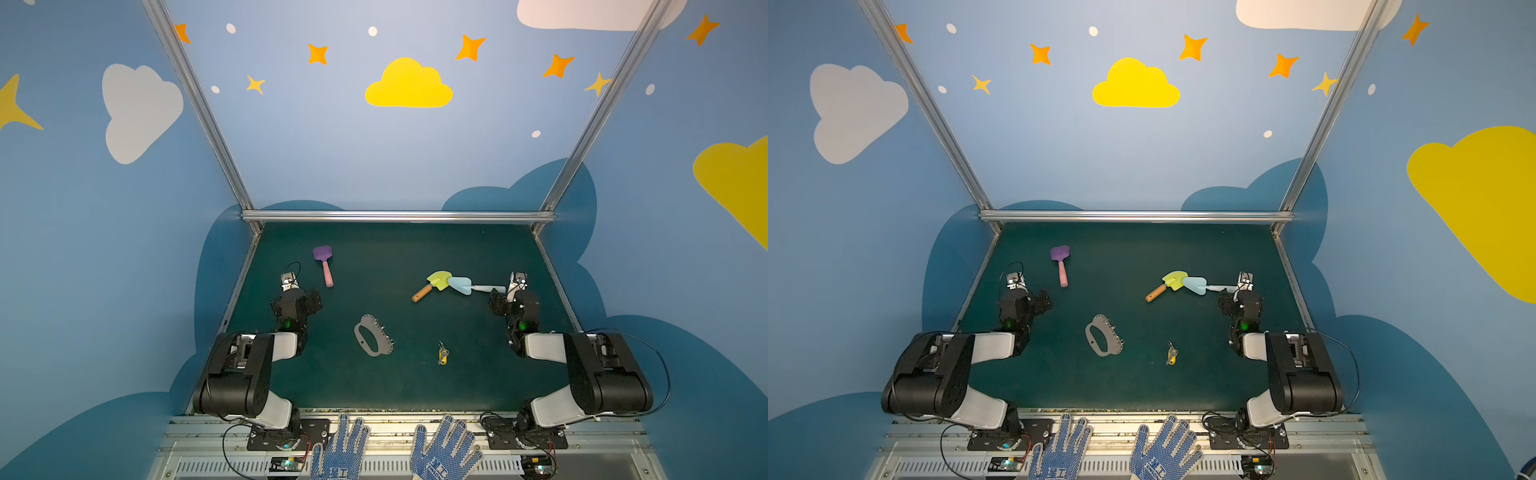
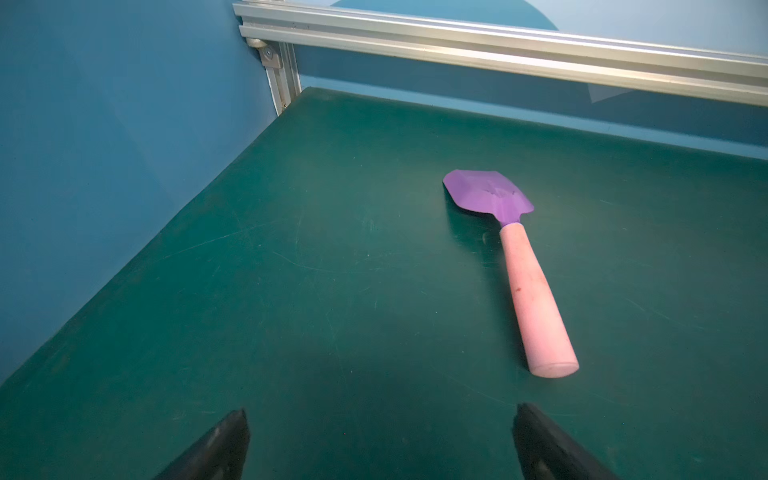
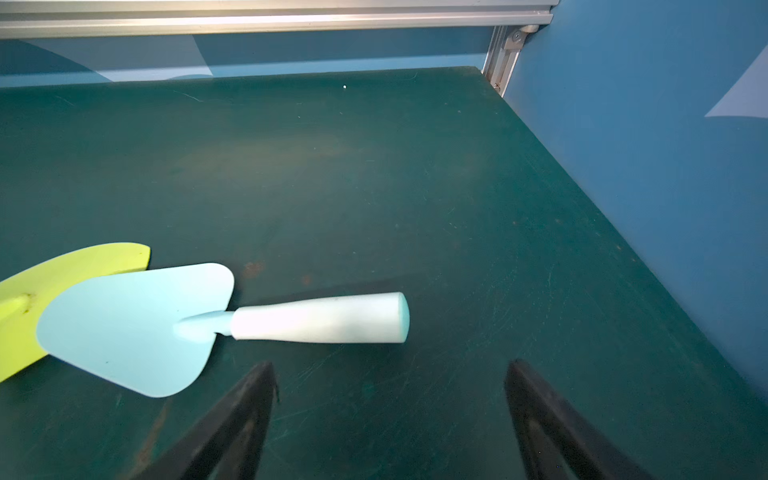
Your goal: Put the keys on the keyring
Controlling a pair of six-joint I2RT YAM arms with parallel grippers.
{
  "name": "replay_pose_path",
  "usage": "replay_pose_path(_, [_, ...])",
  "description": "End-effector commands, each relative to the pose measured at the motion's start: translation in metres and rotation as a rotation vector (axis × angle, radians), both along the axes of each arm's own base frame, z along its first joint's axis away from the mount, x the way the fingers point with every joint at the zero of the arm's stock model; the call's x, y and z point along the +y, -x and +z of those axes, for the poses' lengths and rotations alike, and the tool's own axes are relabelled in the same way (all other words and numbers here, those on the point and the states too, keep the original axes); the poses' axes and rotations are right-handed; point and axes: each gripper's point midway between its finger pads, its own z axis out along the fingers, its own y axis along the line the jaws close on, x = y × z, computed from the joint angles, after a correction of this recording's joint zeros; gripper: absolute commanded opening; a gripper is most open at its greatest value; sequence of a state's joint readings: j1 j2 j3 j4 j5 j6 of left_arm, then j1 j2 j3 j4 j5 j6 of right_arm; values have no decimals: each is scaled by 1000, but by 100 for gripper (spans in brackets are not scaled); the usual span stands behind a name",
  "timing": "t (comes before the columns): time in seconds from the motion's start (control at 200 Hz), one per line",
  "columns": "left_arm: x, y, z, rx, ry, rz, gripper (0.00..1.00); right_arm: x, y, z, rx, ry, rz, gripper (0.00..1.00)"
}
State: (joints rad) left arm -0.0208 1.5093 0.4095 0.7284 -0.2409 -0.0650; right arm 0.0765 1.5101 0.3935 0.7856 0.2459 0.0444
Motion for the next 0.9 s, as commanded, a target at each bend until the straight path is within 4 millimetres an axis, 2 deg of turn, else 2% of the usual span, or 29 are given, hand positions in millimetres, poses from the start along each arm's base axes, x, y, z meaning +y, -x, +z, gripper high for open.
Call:
replay_pose_path(0.0, [0, -3, 4, -8, -4, 2, 100, 2, -3, 7, -26, 3, 6, 88])
replay_pose_path(0.896, [1, -4, 4, -5, 10, -5, 100, 2, -3, 7, -25, 3, 6, 88])
